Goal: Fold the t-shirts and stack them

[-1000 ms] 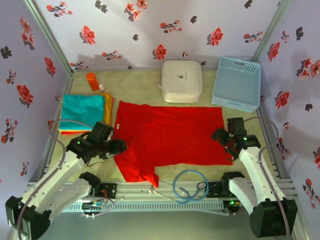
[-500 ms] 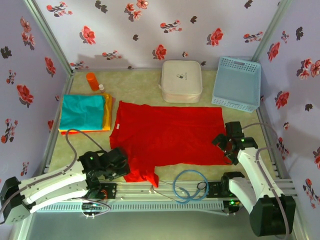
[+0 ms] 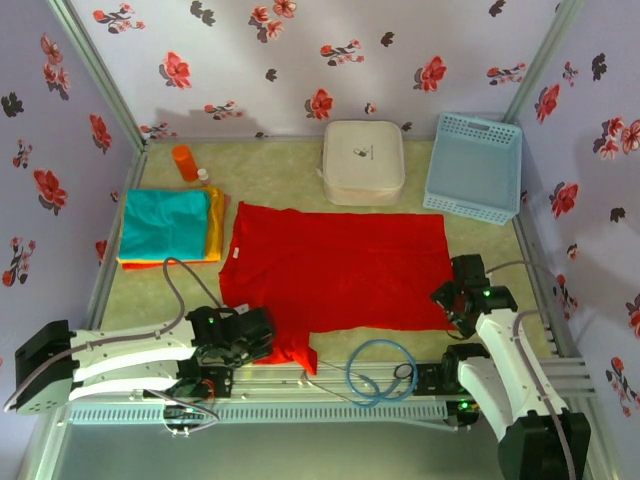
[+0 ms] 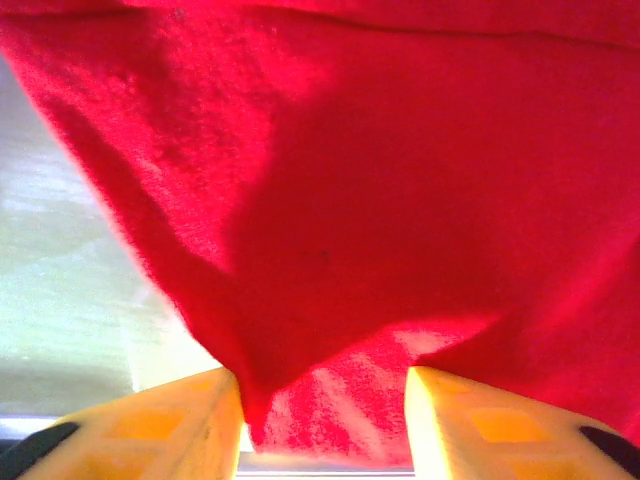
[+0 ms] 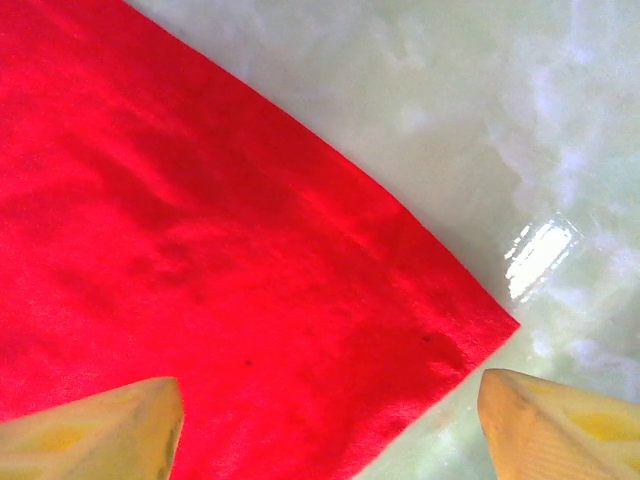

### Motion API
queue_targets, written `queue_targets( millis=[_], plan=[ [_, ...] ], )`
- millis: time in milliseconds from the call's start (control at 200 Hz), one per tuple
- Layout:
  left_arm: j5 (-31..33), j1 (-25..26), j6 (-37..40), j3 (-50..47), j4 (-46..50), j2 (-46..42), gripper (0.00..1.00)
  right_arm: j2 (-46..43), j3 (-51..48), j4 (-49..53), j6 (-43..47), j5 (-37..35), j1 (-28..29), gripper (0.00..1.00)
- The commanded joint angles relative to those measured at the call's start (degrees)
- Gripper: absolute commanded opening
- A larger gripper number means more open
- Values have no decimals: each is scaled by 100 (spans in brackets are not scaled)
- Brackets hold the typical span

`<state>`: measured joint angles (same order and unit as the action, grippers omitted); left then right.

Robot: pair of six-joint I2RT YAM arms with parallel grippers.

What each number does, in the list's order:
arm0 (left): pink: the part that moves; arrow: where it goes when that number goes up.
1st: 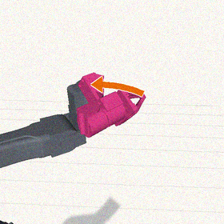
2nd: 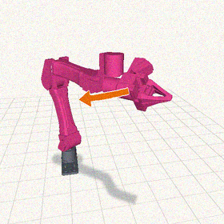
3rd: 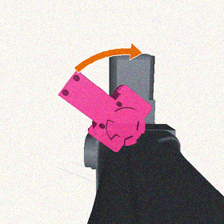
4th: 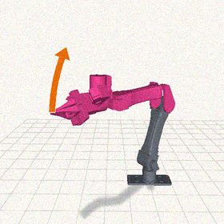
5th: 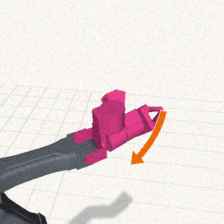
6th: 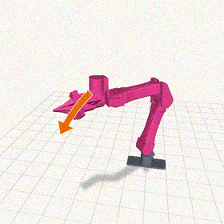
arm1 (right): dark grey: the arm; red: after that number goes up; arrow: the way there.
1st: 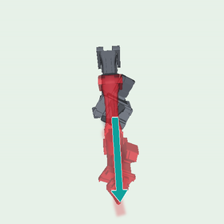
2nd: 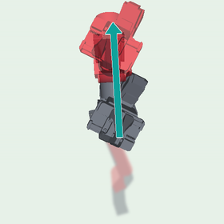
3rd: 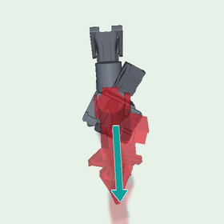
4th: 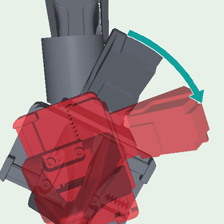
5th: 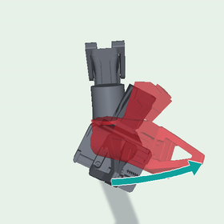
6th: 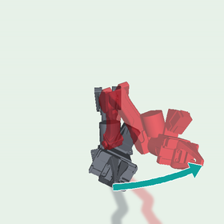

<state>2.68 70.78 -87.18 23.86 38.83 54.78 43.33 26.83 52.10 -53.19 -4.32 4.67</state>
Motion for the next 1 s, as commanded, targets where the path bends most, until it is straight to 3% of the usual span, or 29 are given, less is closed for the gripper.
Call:
queue_targets(
  millis=[0,210,480,745,995],
  plan=[
    [207,40,-210,-174,-131,9,41,-129,-138,387,-273,15,34,76],
    [317,40,-230,-177,-178,1,29,-300,-159,465,-219,-60,34,76],
    [610,40,-54,379,371,-243,0,-229,-167,298,-245,-12,34,75],
    [915,-34,214,1157,1221,-703,0,-52,-82,152,-159,-54,30,75],
    [902,-819,1076,1961,1693,-702,0,32,81,220,-94,-179,34,75]
  ],
)
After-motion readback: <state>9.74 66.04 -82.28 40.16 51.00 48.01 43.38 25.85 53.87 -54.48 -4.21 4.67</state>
